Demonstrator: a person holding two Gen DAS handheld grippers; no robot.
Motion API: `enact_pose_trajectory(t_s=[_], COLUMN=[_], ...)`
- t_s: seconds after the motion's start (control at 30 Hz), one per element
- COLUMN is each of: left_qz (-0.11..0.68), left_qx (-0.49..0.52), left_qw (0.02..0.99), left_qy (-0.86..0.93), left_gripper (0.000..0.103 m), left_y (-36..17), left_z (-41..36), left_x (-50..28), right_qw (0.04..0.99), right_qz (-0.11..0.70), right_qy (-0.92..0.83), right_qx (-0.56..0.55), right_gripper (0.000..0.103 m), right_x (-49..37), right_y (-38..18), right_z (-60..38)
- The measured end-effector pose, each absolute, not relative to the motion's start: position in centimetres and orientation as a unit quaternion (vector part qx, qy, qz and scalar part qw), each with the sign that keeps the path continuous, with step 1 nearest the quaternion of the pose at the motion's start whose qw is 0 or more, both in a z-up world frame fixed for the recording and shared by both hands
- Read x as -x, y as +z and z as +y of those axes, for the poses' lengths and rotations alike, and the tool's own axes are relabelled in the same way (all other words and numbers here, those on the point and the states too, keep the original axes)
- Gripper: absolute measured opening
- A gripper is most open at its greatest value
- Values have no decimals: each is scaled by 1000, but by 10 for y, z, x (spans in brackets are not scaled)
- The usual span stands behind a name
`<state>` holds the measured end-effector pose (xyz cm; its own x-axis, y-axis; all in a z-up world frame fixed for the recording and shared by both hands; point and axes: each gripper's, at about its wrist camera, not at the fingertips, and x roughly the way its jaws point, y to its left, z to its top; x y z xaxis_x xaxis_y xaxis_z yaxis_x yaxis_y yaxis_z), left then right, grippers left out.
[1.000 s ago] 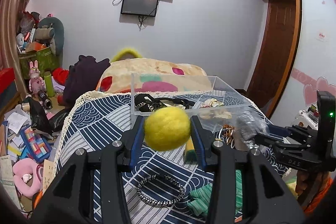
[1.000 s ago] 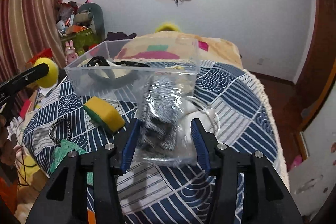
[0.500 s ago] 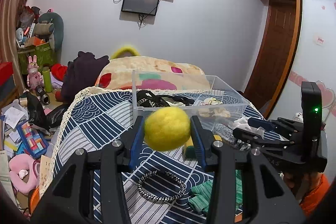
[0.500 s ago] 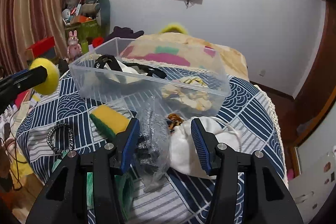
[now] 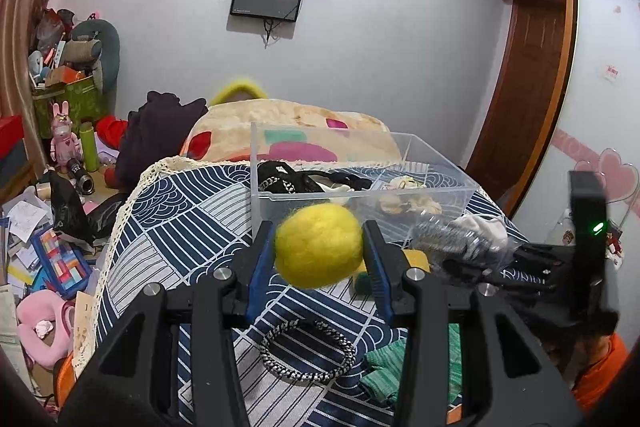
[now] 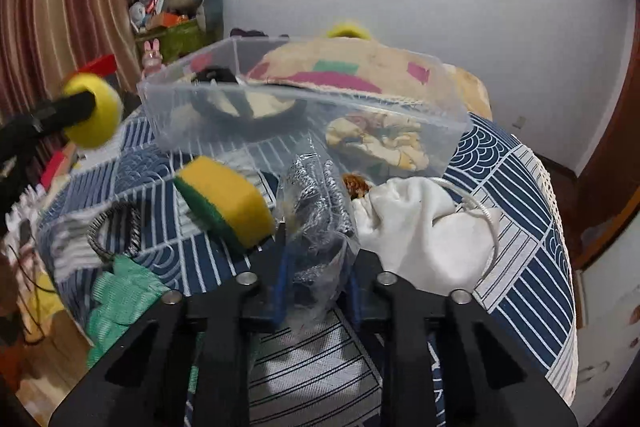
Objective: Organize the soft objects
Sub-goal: 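Carry the sock bag into the box with the right tool while the left drops the ball in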
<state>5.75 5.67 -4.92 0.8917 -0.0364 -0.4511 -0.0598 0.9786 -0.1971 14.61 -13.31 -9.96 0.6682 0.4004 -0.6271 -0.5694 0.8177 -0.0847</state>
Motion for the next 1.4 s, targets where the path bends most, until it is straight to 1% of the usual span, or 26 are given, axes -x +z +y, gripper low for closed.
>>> enact_pose_trajectory(t_s=[0.4, 0.6, 0.73, 1.0, 1.1, 1.4], left_qz=[241, 246, 258, 293, 307, 341], left_qx=[98, 99, 88, 63, 59, 48], left_qw=[966, 964, 962, 954, 949, 938], left_qy=[-4, -17, -25, -29, -35, -36], left_gripper=[43, 43, 43, 43, 43, 43], left_y=[-37, -26, -24, -36, -42, -58], left_z=[56, 58, 53, 40, 36, 27], left_x=[-85, -115, -137, -179, -190, -212], right_qw=[928, 934, 934, 921, 916, 909], right_qz=[218, 197, 202, 251, 269, 288], right_qy=[291, 291, 289, 290, 290, 284], right_qx=[84, 67, 64, 62, 67, 101], right_gripper=[18, 18, 18, 18, 18, 18], right_x=[-137, -157, -177, -212, -217, -219], right_y=[-34, -21, -21, -40, -48, -59], right_z=[-152, -145, -139, -123, -117, -110])
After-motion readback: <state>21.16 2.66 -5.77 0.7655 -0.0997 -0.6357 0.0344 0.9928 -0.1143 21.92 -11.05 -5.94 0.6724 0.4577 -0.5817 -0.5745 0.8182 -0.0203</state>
